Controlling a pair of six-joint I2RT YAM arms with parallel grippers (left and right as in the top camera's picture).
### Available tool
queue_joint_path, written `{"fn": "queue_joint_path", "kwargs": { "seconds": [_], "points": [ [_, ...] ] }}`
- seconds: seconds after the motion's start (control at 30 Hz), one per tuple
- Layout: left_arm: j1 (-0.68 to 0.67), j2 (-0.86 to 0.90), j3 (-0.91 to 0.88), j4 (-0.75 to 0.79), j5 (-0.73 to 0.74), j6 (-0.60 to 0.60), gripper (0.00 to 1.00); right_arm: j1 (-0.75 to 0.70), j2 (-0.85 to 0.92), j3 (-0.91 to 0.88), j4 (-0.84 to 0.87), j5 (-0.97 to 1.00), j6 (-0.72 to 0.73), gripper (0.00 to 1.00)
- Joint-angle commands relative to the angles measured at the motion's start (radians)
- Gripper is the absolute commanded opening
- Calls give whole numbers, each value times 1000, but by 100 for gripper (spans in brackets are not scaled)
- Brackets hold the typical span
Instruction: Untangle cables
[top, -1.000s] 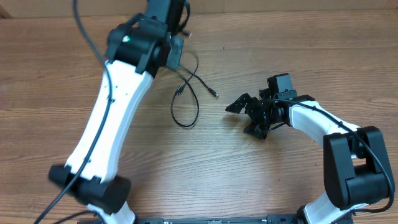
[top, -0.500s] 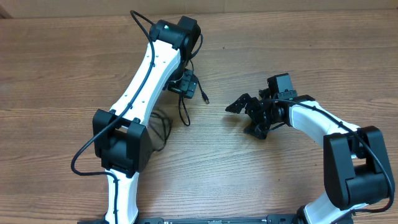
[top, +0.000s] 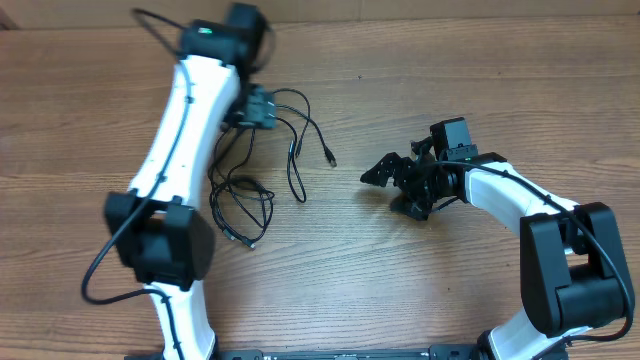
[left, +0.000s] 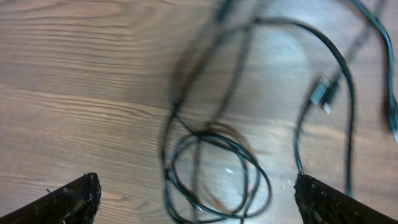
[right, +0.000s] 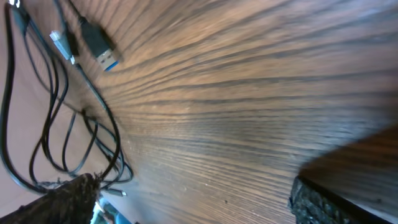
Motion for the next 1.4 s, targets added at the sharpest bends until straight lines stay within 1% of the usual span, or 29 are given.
{"fn": "queue_joint_path", "kwargs": {
  "seconds": [0.0, 0.17, 0.23, 0.4, 0.47, 0.67, 0.73, 0.97, 1.2, 1.37],
  "points": [
    [92, -51, 12, 19, 70, -8, 99, 5, -6, 27, -4, -35, -111, 94],
    [198, -51, 12, 27, 185, 110, 99, 11, -6, 136, -106, -23, -219, 94],
    [237, -51, 12, 27, 206, 130, 100, 28, -6, 210, -177, 29, -255, 95],
    [284, -51, 12, 26, 202, 131, 99, 117, -6, 367, -294, 176, -303, 98],
    [296, -51, 12, 32, 192, 130, 100, 156, -6, 402, -309, 204, -327, 99],
    [330, -51, 12, 70, 204, 31, 99, 278, -6, 428, -295, 245, -376, 99],
    [330, -51, 12, 78, 205, 18, 100, 316, -6, 428, -292, 259, -393, 99],
    [327, -51, 12, 79, 205, 18, 100, 444, -6, 428, -253, 314, -417, 99],
    [327, -51, 12, 80, 205, 18, 100, 536, -6, 428, -231, 385, -417, 99],
    [327, -51, 12, 80, 204, 18, 100, 575, -6, 427, -145, 385, -417, 99]
  ]
}}
